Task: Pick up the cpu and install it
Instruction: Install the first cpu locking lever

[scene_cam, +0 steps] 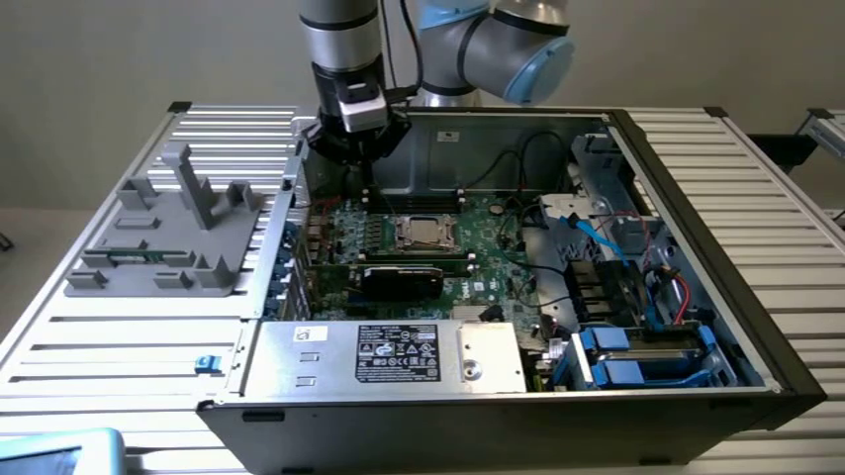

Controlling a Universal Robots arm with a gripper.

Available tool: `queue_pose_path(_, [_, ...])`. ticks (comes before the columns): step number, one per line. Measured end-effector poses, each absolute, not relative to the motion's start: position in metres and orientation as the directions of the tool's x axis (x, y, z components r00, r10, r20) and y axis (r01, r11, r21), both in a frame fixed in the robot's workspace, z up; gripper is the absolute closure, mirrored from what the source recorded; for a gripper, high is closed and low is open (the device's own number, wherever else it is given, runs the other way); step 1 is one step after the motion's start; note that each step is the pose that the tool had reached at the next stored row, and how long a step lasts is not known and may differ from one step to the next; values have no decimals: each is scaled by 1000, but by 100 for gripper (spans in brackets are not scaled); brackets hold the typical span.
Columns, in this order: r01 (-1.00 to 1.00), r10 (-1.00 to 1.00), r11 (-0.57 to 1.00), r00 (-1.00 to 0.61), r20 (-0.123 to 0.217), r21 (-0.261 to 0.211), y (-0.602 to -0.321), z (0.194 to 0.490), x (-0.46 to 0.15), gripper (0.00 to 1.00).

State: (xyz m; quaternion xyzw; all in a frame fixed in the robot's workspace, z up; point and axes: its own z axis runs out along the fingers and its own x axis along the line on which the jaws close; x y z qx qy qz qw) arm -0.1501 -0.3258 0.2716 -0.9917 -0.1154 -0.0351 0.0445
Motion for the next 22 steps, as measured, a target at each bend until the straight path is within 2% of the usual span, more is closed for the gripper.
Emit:
queue_pose_path(11, [185,177,-978,981,84,-98,-324,257,-150,89])
queue_pose_path(22, [169,159,-978,983,88,-125,-323,257,-140,89])
